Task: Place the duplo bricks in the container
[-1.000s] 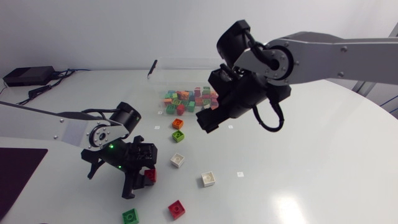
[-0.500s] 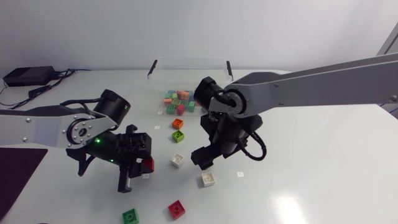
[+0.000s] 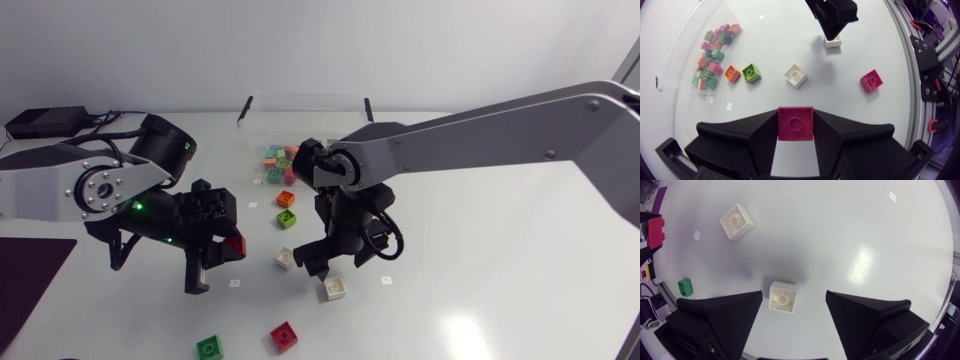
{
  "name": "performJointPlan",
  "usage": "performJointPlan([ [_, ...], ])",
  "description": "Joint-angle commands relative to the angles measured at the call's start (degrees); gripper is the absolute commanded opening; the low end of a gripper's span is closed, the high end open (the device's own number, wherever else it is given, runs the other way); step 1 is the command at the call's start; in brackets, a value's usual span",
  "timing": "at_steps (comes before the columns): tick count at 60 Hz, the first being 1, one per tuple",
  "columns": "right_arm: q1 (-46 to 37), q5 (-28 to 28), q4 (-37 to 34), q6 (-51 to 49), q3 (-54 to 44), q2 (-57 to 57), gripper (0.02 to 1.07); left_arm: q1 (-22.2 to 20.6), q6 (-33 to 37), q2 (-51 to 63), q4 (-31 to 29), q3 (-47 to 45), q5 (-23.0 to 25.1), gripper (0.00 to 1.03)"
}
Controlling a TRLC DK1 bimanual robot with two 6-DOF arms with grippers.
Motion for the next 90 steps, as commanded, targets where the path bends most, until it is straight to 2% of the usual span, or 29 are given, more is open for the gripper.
performJointPlan([
  [1, 0.5, 0.9, -1.5, 3.9, 1.6, 2.6, 0.87, 0.4, -1.8, -1.4, -1.3, 3.6, -0.4, 0.28],
  [7, 0.5, 0.8, -1.6, 4.4, 1.7, 3.2, 0.86, 0.5, -3.2, -1.7, -1.6, 6.2, -0.8, 0.28],
  [10, 0.7, 1.0, -1.4, 5.1, 1.6, 3.4, 0.78, 1.0, -3.7, -1.7, -1.9, 8.3, -0.9, 0.28],
  [14, 0.7, 1.1, -1.1, 5.8, 1.6, 3.9, 0.73, 1.6, -4.3, -1.5, -2.2, 10.8, -0.9, 0.28],
  [26, 1.5, 1.2, -1.5, 6.5, 1.7, 4.9, 0.72, 3.3, -6.1, -0.8, -3.2, 16.5, -0.9, 0.28],
  [31, 1.5, 1.1, -1.5, 6.6, 1.7, 5.5, 0.66, 3.8, -6.6, -0.4, -3.1, 17.4, -0.9, 0.28],
  [48, 0.7, 0.8, -1.8, 6.9, 0.6, 5.8, 0.60, 4.2, -8.7, 1.6, -1.6, 20.5, -0.9, 0.28],
  [52, 0.5, 0.5, -1.8, 6.8, 0.5, 6.1, 0.57, 4.4, -9.4, 2.3, -0.9, 21.4, -0.9, 0.28],
  [53, 0.5, 0.5, -1.6, 6.8, 0.5, 6.2, 0.52, 4.5, -9.7, 2.7, -0.8, 22.0, -0.8, 0.28],
  [65, 0.3, 0.6, -1.8, 6.4, 0.3, 5.8, 0.46, 4.9, -12.8, 5.7, 1.2, 25.6, -0.8, 0.28],
  [74, -0.4, 1.2, -1.5, 5.3, -0.6, 4.4, 0.31, 5.1, -14.9, 8.6, 2.7, 29.2, -0.8, 0.28],
  [83, -0.6, 1.9, -1.5, 4.2, -1.9, 0.6, 0.30, 5.0, -19.1, 13.3, 7.2, 33.0, -0.7, 0.28],
  [90, -1.2, 1.9, -1.7, 3.6, -1.6, -2.0, 0.30, 4.9, -21.2, 17.7, 8.5, 36.7, -0.7, 0.28],
])
